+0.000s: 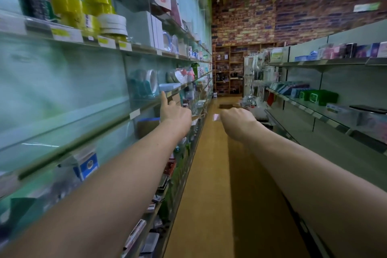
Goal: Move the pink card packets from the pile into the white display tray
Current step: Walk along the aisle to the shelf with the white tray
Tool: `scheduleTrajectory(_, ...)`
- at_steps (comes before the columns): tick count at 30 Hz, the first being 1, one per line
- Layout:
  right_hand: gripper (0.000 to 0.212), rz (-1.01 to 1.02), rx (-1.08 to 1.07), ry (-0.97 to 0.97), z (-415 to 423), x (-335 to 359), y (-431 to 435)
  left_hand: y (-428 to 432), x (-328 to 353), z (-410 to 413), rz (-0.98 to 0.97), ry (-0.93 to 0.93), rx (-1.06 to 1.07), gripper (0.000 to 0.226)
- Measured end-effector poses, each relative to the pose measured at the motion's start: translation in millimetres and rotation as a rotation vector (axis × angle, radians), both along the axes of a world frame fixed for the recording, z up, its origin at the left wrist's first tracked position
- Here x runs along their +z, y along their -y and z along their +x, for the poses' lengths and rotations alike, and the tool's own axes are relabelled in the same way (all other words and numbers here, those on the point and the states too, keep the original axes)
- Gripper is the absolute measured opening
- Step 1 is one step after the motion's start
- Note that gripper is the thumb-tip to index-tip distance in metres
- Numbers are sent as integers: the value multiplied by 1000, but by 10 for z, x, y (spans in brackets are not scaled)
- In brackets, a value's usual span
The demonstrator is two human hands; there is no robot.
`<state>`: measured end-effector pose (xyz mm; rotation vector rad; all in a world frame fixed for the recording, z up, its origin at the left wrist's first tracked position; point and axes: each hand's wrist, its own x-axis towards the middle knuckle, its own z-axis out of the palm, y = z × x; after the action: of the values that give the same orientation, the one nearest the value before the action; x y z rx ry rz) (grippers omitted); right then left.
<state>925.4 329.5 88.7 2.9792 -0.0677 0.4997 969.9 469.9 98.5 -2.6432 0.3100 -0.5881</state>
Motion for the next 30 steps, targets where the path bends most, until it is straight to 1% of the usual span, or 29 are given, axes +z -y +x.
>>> scheduleTrajectory(5, 27, -1, 5, 9, 726, -49, 378, 410, -40, 729, 5, -13, 7, 17)
scheduleTrajectory(13, 27, -38, -8, 9, 1915, 79, 1167, 1225, 79, 1869, 10, -12, -12, 15)
scheduleTrajectory(22, 23, -37, -13, 16, 2991, 45, 1787, 1840, 58, 2942, 17, -14, -2, 23)
scheduleTrajectory(26, 25, -29, -11, 8, 3446, 18, 2010, 2085, 73, 3405, 20, -24, -7, 25)
scheduleTrajectory(30, 28, -30, -8, 17, 3925, 31, 2210, 2306, 78, 3893, 14, 5, -27, 24)
